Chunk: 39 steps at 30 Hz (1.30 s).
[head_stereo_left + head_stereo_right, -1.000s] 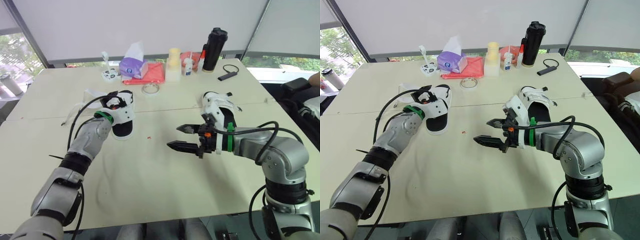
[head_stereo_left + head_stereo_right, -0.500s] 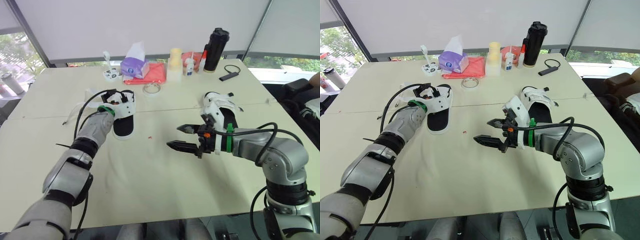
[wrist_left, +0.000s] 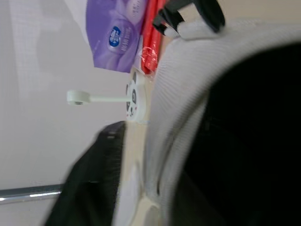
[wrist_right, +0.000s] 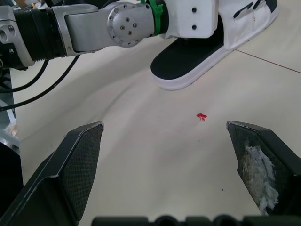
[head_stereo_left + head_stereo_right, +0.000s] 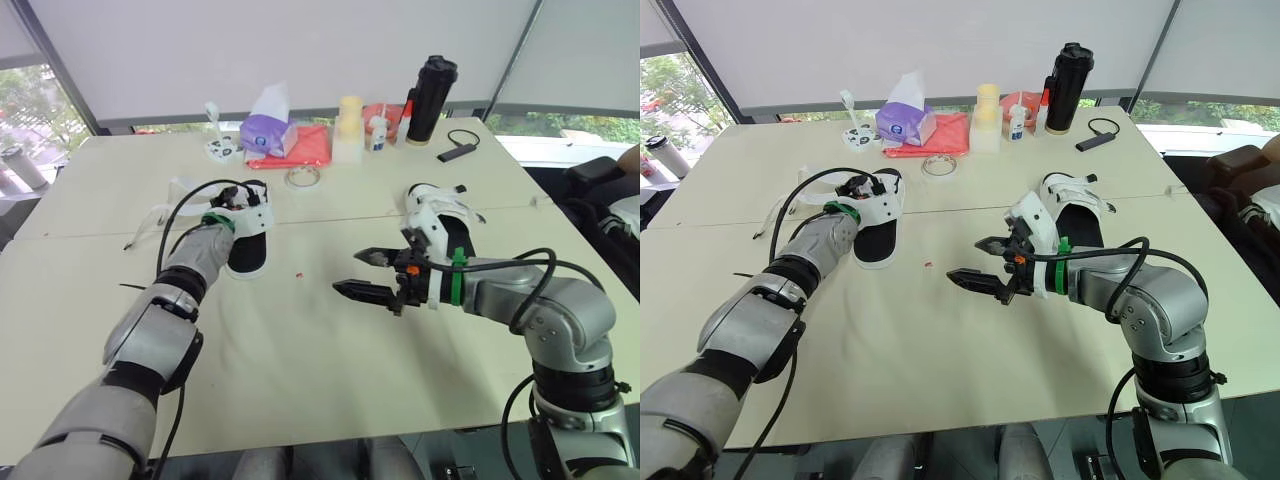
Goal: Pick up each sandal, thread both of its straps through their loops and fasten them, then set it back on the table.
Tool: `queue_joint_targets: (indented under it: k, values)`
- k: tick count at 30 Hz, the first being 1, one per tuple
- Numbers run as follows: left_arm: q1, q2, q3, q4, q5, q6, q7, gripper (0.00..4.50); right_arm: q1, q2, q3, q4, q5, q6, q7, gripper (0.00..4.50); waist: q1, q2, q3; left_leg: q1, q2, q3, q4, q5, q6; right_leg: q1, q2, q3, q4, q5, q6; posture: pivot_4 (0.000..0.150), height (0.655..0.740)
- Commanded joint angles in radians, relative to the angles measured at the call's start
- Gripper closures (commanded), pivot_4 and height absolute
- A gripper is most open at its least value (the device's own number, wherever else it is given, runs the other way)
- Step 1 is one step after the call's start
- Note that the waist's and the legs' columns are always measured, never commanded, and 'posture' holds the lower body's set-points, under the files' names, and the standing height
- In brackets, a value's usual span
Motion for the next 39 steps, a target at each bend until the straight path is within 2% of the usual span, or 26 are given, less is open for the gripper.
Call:
queue_joint_targets:
  k: [1,3,8,13,19,22,23,25,26,28,35,37,39]
  values:
    - [-0.024,0.005,0.0,0.003,-0.012,0.004,0.02,3.46,0.0,-0.013,-0.013,-0.031,0.02,-0.022,-0.009,0.0,0.002,0.0,0.0,0.0,0.0,0.0,0.0,0.0,0.0,0.0,0.0,0.0,0.0,0.0,0.0,0.15,0.74]
    - [-0.025,0.008,0.002,0.006,-0.015,0.004,0.023,4.47,0.001,-0.015,-0.014,-0.031,0.022,-0.023,-0.012,0.0,0.003,0.0,-0.001,0.0,0.0,0.0,0.0,0.0,0.0,0.0,0.0,0.0,0.001,0.0,0.0,0.15,0.74]
    - [-0.018,0.025,-0.009,-0.001,-0.008,-0.017,0.034,4.47,0.002,-0.017,-0.015,-0.031,0.028,-0.025,-0.021,0.0,0.0,0.0,-0.001,0.001,0.0,0.0,0.001,0.0,0.0,0.0,0.0,0.0,0.002,0.0,0.0,0.15,0.74]
    - [-0.01,0.061,-0.01,-0.026,-0.017,-0.132,-0.002,4.47,0.001,-0.019,-0.015,-0.031,0.031,-0.027,-0.026,0.0,-0.001,0.0,-0.001,0.001,0.0,0.0,0.001,0.0,0.0,0.0,0.0,0.0,0.003,0.0,0.0,0.15,0.74]
    - [-0.003,0.102,-0.01,-0.085,-0.045,-0.387,-0.11,4.47,-0.004,-0.025,-0.023,-0.026,0.03,-0.034,-0.036,0.0,0.0,-0.001,0.0,0.0,0.0,0.0,0.001,0.0,0.0,-0.002,0.0,0.0,0.003,0.0,0.0,0.15,0.74]
    - [-0.052,0.147,-0.04,-0.091,-0.009,-0.53,-0.118,4.47,-0.015,-0.036,-0.034,-0.01,0.021,-0.049,-0.039,0.0,0.001,-0.003,0.001,-0.001,0.0,0.0,0.001,0.0,0.0,-0.002,0.0,0.0,0.003,0.0,0.0,0.15,0.74]
    - [-0.075,0.154,-0.029,-0.082,-0.059,-0.653,-0.215,4.47,-0.021,-0.043,-0.042,0.0,0.016,-0.055,-0.04,0.0,0.001,-0.003,0.001,-0.001,0.0,0.0,0.001,0.0,0.0,-0.002,0.0,0.0,0.003,0.0,0.0,0.15,0.74]
    - [-0.122,0.178,-0.066,-0.075,-0.064,-0.904,-0.309,4.47,-0.025,-0.064,-0.052,0.01,0.006,-0.074,-0.036,0.0,0.002,-0.006,0.003,-0.001,0.0,0.0,0.001,0.0,0.0,-0.003,0.0,0.0,0.003,0.0,0.0,0.15,0.74]
    - [-0.139,0.167,-0.054,-0.063,-0.105,-0.981,-0.367,4.47,-0.026,-0.073,-0.06,0.015,0.007,-0.079,-0.035,0.0,0.006,-0.006,0.003,-0.002,0.0,0.0,0.001,0.0,0.0,-0.003,0.0,0.0,0.003,0.0,0.0,0.15,0.74]
    - [-0.164,0.15,-0.05,-0.038,-0.131,-1.058,-0.423,4.47,-0.027,-0.089,-0.071,0.022,0.008,-0.089,-0.035,0.0,0.01,-0.006,0.003,-0.003,-0.001,0.0,0.001,0.0,0.0,-0.003,-0.001,0.0,0.002,0.0,0.0,0.15,0.74]
    - [-0.219,0.119,-0.126,-0.001,-0.101,-1.269,-0.54,4.47,-0.012,-0.13,-0.104,0.018,0.014,-0.109,-0.039,0.0,-0.006,-0.006,0.003,-0.004,-0.001,0.001,0.0,0.0,0.0,-0.003,-0.001,0.0,0.001,0.0,0.0,0.15,0.74]
    - [-0.231,0.118,-0.139,0.005,-0.094,-1.287,-0.548,4.47,-0.009,-0.132,-0.105,0.016,0.014,-0.111,-0.041,0.0,-0.006,-0.006,0.003,-0.003,-0.001,0.001,0.0,0.0,0.0,-0.004,-0.001,0.0,0.002,0.0,0.0,0.15,0.74]
    - [-0.256,0.12,-0.171,0.001,-0.026,-1.3,-0.501,4.47,-0.002,-0.129,-0.111,0.0,0.015,-0.116,-0.053,0.0,-0.003,-0.007,0.003,-0.003,-0.001,0.001,0.001,0.0,0.0,-0.004,-0.001,0.0,0.003,0.0,0.0,0.15,0.74]
